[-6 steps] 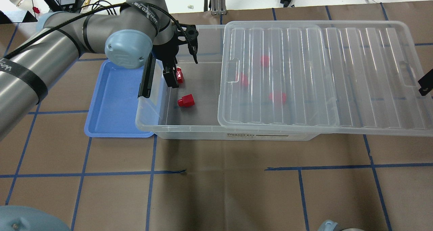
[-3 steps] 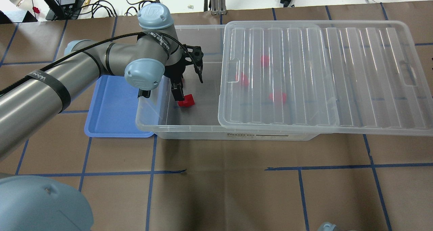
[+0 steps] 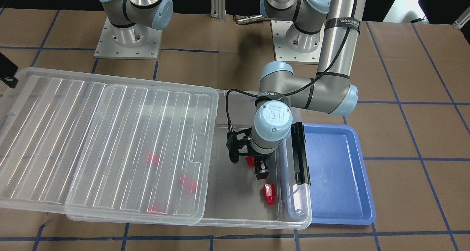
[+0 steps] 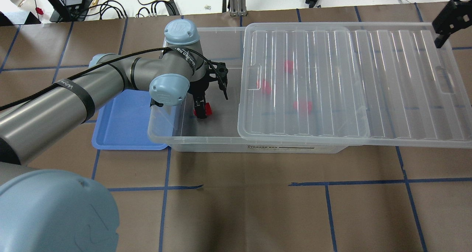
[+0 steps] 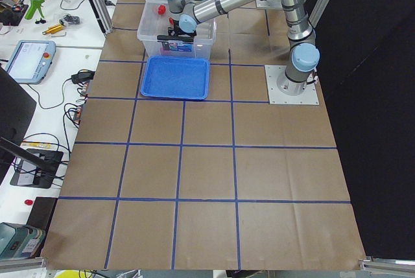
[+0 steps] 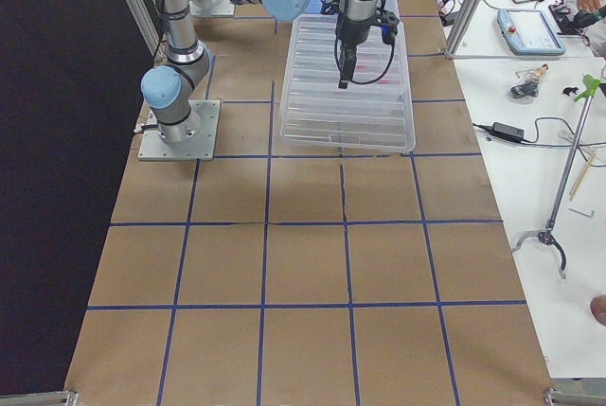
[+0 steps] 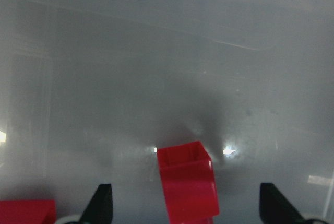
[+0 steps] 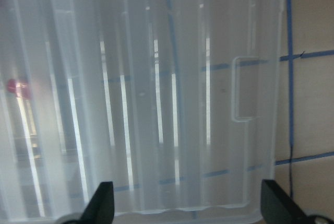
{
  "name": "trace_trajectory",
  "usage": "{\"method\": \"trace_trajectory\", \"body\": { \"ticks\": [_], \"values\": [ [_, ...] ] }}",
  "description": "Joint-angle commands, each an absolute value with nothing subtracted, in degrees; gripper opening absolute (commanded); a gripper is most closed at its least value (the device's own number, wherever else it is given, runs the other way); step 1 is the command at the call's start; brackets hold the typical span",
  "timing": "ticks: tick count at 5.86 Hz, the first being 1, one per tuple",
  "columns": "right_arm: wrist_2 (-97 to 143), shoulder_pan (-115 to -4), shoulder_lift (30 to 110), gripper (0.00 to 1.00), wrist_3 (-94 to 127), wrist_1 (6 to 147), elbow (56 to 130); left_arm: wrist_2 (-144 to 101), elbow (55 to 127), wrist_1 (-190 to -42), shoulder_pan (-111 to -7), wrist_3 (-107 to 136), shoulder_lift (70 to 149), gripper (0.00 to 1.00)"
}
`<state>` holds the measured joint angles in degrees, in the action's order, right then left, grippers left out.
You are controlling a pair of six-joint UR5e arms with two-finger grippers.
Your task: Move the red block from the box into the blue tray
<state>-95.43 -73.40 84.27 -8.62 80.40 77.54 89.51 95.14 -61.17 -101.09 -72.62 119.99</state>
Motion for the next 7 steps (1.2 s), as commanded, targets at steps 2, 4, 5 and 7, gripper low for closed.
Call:
{"method": "trace_trajectory", "body": {
  "ticks": [2, 4, 5, 7],
  "values": [
    [-88.76, -88.91, 84.03, 1.00, 11.84, 77.87, 76.11, 89.56, 95.27, -61.00, -101.51, -72.33, 121.89, 0.74],
    [-88.24, -88.77, 83.67, 1.00, 5.85, 78.05, 76.73, 89.73, 95.19, -60.82, -101.51, -72.25, 121.64, 0.12],
    [-88.24, -88.60, 83.85, 1.00, 5.54, 78.13, 77.60, 89.82, 95.01, -61.17, -101.51, -71.72, 119.73, 0.08],
    [-88.50, -88.42, 83.85, 1.00, 5.36, 78.22, 77.78, 89.39, 92.82, -66.66, -100.90, -68.38, 111.76, 0.07]
  ]
}}
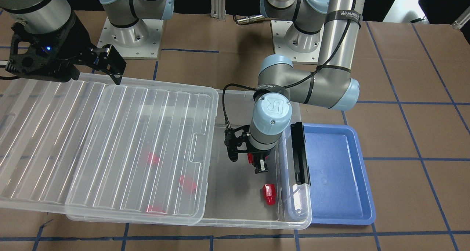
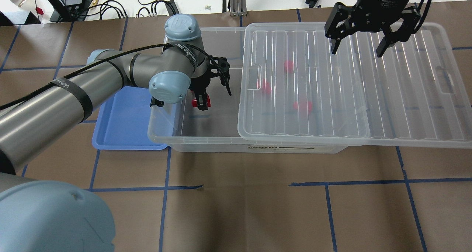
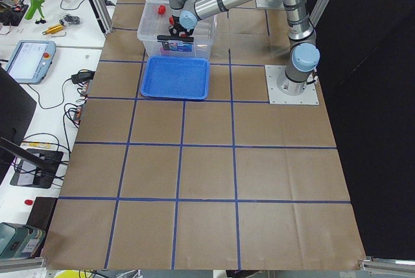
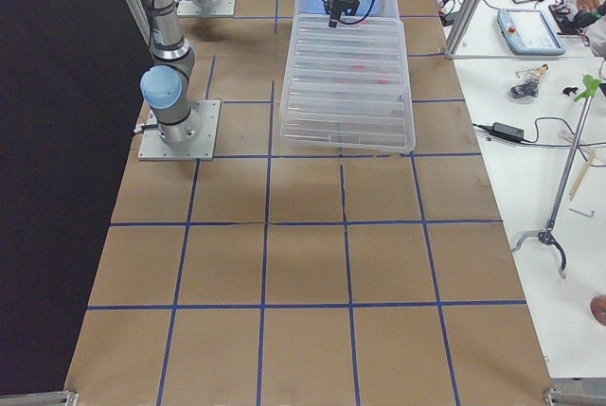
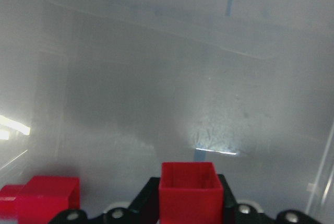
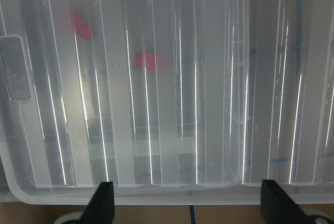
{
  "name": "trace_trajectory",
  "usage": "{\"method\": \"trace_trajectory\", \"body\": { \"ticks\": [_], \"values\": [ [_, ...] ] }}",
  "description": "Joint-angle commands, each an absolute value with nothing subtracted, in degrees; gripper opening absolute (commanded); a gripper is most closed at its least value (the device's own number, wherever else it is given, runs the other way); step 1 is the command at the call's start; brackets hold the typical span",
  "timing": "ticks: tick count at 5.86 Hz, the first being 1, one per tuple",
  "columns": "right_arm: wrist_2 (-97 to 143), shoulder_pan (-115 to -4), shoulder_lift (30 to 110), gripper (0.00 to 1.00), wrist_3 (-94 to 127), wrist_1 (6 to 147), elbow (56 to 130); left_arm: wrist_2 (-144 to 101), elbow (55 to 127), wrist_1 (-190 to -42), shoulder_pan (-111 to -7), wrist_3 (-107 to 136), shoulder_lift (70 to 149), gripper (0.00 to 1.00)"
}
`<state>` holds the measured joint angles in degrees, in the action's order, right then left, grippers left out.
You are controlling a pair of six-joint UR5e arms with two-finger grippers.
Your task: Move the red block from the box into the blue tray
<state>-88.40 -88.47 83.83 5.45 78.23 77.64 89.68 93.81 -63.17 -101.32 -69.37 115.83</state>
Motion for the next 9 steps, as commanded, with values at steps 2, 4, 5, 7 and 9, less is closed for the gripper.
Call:
{"method": "trace_trajectory", "body": {
  "ticks": [2, 4, 5, 7, 9],
  "values": [
    [-88.51, -88.33, 83.85, 1.00, 5.45, 78.40, 77.78, 89.99, 89.93, -75.45, -97.76, -69.42, 103.40, 0.07],
    [-89.12, -87.72, 83.67, 1.00, 4.93, 78.92, 77.70, 88.95, 90.52, -76.20, -87.24, -80.16, 102.31, 0.07],
    [-89.21, -83.63, 83.67, 1.00, 0.75, 78.84, 77.70, 88.86, 91.66, -75.68, -83.53, -88.86, 103.00, 0.07],
    [-89.56, -68.89, 83.06, 1.00, -16.25, 78.66, 77.78, 89.03, 94.38, -71.67, -78.86, -106.10, 108.68, 0.08],
    [-97.61, -58.76, 79.22, 1.00, -23.61, 82.58, 78.48, 89.03, 95.35, -68.21, -77.08, -108.81, 115.28, 0.11]
  ]
}}
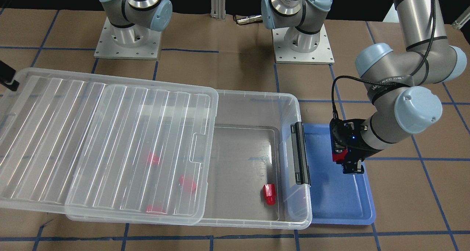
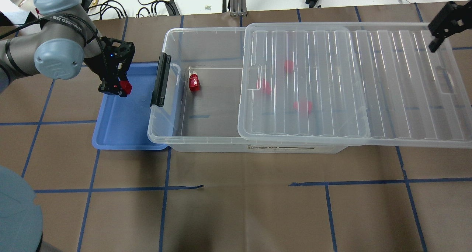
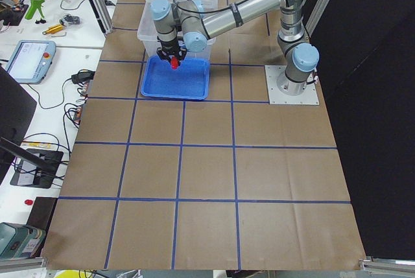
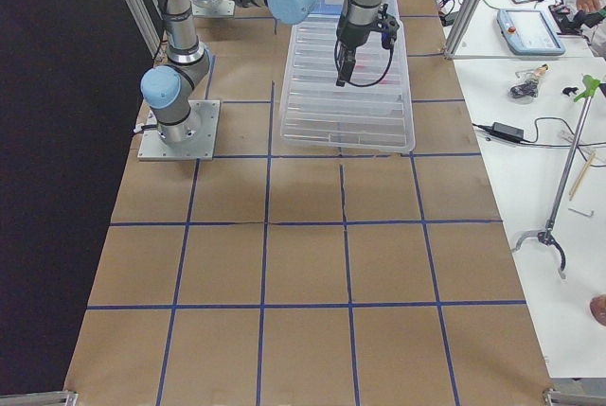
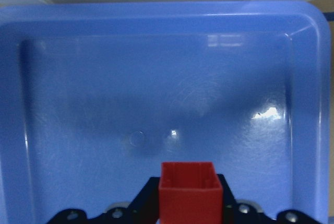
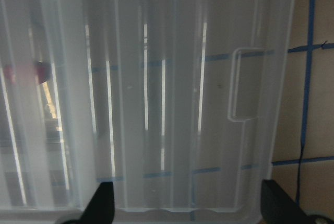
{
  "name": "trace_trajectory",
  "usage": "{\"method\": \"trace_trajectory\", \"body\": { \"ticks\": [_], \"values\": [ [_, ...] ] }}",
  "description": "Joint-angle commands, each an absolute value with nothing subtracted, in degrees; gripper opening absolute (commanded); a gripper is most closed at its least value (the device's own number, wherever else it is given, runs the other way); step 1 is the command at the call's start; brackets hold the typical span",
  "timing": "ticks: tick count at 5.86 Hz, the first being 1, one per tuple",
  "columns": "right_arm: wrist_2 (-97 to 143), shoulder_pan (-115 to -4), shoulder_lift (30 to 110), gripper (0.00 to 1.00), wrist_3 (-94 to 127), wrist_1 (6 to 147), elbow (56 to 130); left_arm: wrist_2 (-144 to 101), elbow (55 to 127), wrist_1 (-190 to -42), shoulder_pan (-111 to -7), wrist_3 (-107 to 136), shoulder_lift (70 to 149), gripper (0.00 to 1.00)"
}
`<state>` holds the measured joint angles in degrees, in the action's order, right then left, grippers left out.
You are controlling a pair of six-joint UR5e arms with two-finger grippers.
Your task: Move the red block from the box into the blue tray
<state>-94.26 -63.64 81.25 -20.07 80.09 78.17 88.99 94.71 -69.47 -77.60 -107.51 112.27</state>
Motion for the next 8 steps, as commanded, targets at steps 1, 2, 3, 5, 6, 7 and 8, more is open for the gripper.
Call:
{"method": "trace_trajectory", "body": {
  "ticks": [1, 2, 3, 5, 6, 7, 8],
  "values": [
    [-99.04, -54.45, 76.41, 1.00, -28.43, 86.79, 79.79, 89.03, 97.88, -60.37, -77.25, -109.16, 118.01, 0.11],
    [-99.05, -50.75, 74.11, 1.00, -29.09, 90.75, 82.15, 89.03, 101.30, -56.12, -77.43, -108.81, 119.52, 0.14],
    [-99.14, -49.58, 73.57, 1.00, -29.00, 93.57, 84.79, 88.95, 103.25, -52.16, -77.52, -108.37, 119.53, 0.22],
    [-98.53, -49.48, 73.83, 1.00, -27.86, 94.83, 89.54, 89.12, 102.05, -53.77, -78.13, -104.42, 116.91, 0.98],
    [-98.09, -49.48, 74.35, 1.00, -28.04, 94.40, 90.78, 89.12, 100.82, -59.88, -78.13, -102.59, 112.37, 0.98],
    [-97.82, -50.09, 74.44, 1.00, -28.04, 94.39, 91.66, 89.12, 97.50, -69.77, -78.13, -100.83, 106.84, 0.98],
    [-96.52, -50.18, 74.53, 1.00, -28.04, 94.22, 91.67, 88.95, 93.73, -78.92, -78.22, -97.77, 103.39, 0.98]
  ]
}}
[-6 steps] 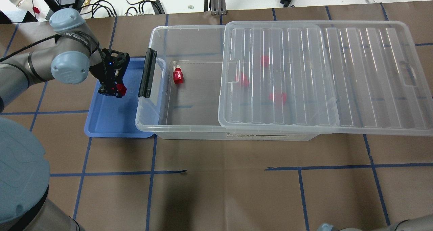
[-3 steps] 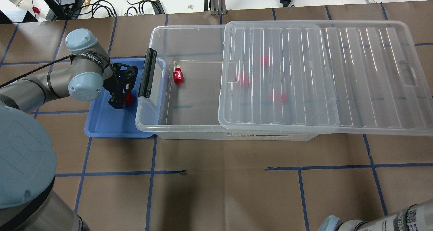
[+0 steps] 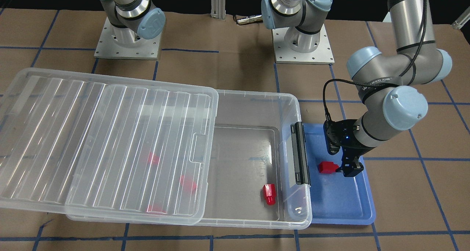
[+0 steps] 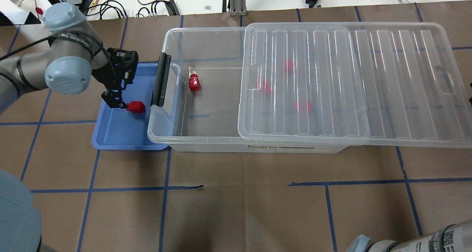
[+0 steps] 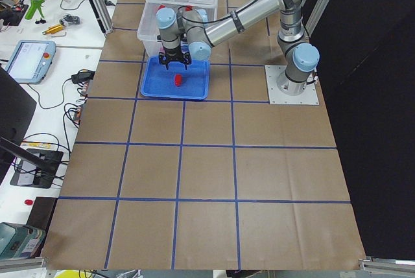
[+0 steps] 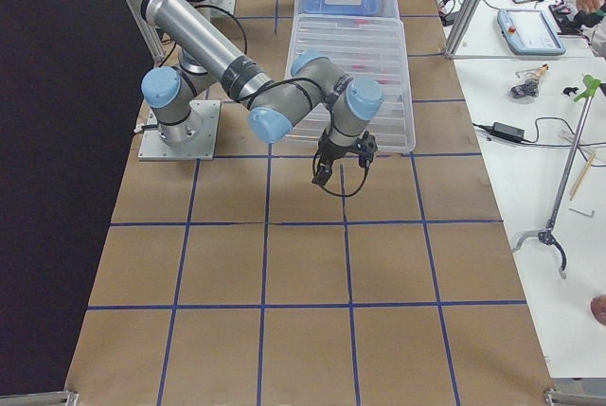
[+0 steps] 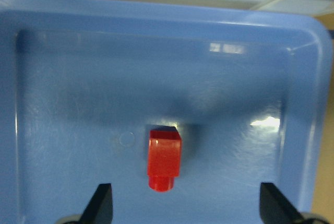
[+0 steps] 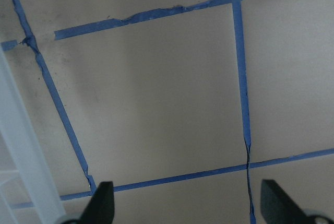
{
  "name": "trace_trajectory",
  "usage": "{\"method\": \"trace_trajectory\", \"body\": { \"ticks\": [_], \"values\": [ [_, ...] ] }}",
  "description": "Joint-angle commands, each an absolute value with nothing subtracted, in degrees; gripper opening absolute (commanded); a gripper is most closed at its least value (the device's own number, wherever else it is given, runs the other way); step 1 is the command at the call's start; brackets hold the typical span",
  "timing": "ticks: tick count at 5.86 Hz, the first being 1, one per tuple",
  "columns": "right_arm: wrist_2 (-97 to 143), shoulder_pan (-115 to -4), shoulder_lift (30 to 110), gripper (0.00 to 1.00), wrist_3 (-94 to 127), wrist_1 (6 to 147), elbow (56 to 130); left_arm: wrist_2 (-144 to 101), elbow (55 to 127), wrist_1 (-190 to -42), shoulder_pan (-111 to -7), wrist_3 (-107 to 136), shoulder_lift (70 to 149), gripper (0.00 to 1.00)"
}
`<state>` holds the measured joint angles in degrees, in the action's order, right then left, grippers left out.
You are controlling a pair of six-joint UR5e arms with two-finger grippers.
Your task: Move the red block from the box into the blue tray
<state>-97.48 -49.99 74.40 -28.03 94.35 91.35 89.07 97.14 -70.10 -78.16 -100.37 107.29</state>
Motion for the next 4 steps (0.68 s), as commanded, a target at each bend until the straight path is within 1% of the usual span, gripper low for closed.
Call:
{"method": "trace_trajectory", "body": {
  "ticks": [1, 2, 4],
  "values": [
    [-94.94, -50.88, 74.62, 1.00, -28.04, 94.13, 91.67, 89.03, 91.17, -85.97, -79.79, -95.99, 99.53, 0.98],
    [-94.92, -52.11, 74.71, 1.00, -28.04, 94.13, 91.67, 88.95, 90.45, -89.79, -80.76, -90.76, 96.27, 0.98],
    [-94.92, -54.92, 75.41, 1.00, -27.25, 93.34, 91.76, 88.95, 90.26, -90.08, -84.01, -71.31, 93.88, 0.98]
  ]
}}
